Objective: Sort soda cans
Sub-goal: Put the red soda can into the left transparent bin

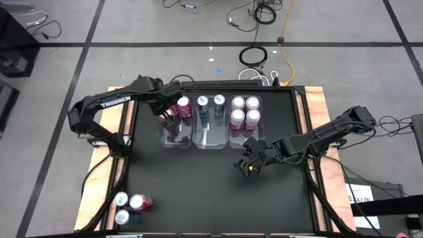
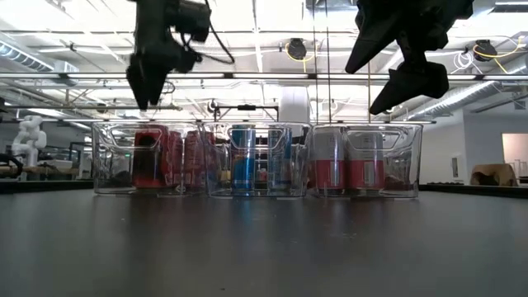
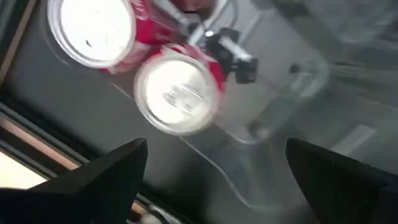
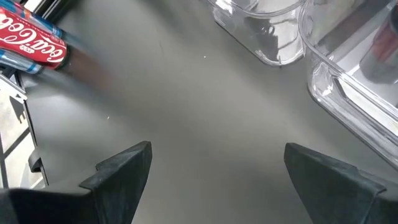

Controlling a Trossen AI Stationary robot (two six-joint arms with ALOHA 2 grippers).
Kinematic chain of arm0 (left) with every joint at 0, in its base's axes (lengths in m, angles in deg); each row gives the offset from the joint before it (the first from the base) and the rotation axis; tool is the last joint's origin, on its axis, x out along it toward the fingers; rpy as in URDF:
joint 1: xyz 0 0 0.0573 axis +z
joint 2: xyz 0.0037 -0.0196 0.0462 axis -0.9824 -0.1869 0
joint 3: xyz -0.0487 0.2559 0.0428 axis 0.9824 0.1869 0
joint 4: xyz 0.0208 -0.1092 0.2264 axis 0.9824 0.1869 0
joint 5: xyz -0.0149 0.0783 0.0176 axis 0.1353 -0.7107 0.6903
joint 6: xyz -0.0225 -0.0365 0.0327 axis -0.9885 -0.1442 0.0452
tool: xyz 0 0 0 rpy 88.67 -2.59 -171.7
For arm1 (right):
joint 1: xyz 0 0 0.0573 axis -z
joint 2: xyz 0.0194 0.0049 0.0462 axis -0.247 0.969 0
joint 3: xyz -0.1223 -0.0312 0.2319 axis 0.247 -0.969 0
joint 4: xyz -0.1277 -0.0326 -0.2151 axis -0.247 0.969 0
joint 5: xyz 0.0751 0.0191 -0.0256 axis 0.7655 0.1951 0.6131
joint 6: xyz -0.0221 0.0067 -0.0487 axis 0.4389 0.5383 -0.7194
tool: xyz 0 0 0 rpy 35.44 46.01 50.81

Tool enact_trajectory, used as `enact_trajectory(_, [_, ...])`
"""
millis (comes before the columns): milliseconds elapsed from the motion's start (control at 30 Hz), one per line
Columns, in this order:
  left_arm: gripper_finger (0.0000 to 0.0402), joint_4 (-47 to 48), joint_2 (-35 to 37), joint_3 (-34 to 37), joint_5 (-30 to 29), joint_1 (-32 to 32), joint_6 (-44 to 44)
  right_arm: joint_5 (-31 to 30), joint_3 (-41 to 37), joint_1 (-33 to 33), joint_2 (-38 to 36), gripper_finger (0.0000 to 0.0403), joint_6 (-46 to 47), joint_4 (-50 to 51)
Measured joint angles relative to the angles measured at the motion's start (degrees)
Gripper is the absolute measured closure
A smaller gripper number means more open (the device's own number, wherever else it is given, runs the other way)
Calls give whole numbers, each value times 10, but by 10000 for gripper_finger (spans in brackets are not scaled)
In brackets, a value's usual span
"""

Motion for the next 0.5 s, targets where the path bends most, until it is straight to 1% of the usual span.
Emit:
enact_trajectory(67, [11, 22, 14, -26, 19, -16, -29, 0, 0, 0, 0, 44, -3, 1])
enact_trajectory(167, [11, 35, 48, -57, 24, -53, -94, 1, 0, 0, 0, 44, -3, 2])
enact_trajectory(300, [11, 48, 102, -72, 24, -127, -190, 3, 0, 0, 0, 44, -11, 2])
enact_trajectory(400, [11, 49, 138, -68, 22, -208, -280, 3, 0, 0, 0, 44, -20, 2])
enact_trajectory(500, [11, 48, 149, -67, 5, -308, -375, 3, 0, -1, 0, 44, -29, 2])
